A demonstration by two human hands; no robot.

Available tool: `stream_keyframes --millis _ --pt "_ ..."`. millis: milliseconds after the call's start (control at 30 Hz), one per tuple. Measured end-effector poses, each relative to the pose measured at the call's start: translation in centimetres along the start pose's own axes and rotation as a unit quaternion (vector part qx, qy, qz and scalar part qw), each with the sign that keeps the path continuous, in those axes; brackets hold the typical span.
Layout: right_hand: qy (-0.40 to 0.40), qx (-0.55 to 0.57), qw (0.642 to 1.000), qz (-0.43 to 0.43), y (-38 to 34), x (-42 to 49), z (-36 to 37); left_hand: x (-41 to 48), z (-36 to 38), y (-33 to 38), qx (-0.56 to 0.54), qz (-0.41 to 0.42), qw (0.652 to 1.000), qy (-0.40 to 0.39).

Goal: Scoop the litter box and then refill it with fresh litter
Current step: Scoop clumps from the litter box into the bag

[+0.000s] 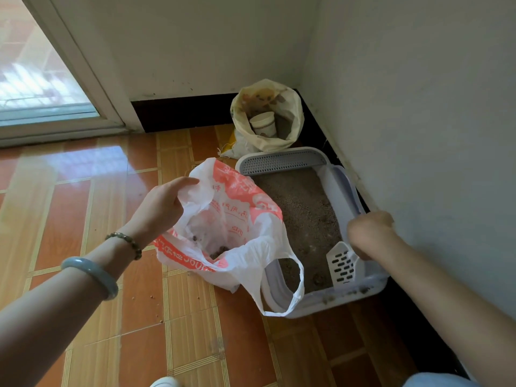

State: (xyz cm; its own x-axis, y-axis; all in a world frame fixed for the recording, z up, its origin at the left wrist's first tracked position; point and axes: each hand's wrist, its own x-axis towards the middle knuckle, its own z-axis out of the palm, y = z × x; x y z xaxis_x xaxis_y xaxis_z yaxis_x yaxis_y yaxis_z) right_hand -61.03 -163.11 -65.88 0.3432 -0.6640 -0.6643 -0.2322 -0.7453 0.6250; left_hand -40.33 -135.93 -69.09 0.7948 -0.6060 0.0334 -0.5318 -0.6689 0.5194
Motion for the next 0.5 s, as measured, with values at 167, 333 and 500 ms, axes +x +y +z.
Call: stream_keyframes --millis 167,333,500 --pt "-0.014 0.016 0.999 -0.028 0.0 1.0 1.3 0.0 0.0 -0.3 -0.003 -0.002 1.000 -0.006" --pt "-0.041 0.116 0.992 -0.040 1.2 2.3 2.6 0.0 -0.1 -0.2 0.001 -0.002 1.000 -0.004" --pt "-0.025 0.146 0.987 -0.058 2.0 2.8 4.2 0.1 0.1 -0.4 -0.005 -0.003 1.000 -0.005"
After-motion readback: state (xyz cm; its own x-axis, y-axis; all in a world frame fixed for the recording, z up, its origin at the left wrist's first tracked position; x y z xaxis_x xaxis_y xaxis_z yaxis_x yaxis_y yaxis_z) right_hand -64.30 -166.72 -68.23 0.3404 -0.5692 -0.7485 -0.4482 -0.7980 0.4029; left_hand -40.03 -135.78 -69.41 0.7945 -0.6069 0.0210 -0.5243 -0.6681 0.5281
